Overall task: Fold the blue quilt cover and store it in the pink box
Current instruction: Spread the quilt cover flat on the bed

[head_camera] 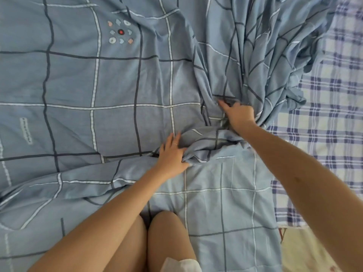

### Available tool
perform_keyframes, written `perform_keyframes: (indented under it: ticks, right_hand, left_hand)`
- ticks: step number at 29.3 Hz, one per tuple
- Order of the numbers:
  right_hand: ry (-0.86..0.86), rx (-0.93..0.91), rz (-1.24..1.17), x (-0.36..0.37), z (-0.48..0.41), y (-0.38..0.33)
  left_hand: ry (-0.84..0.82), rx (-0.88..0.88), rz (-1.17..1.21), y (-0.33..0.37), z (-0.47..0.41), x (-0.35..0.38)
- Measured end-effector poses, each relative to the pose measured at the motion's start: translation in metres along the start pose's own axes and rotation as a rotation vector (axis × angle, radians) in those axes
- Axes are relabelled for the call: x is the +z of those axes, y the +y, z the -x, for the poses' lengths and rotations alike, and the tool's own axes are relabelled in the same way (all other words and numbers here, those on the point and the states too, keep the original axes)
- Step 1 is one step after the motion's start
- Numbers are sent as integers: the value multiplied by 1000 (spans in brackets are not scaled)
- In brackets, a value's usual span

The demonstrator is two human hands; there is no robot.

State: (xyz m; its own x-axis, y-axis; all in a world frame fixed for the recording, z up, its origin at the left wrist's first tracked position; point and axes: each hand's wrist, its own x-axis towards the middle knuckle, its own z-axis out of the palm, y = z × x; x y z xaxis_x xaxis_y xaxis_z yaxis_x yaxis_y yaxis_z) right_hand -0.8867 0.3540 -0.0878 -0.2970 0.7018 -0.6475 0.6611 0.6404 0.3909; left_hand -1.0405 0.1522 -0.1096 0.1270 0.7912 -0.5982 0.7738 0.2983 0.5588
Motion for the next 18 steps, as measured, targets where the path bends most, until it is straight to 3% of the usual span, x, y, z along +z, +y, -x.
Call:
perform_keyframes:
  ticks: [3, 5, 9, 18]
  right_hand:
    - [-65, 67, 225, -2, 1, 34]
    - [-60, 180, 245, -6, -1, 59]
    - [47, 299, 70, -12, -10, 79]
    - [56, 446, -163, -10, -24, 78]
  left_hand:
    - [-45, -65, -24, 0, -7, 6]
    - [-20, -47, 65, 5, -12, 5]
    - [-12, 3, 132, 16, -16, 6]
    - [2, 40, 115, 14, -23, 3]
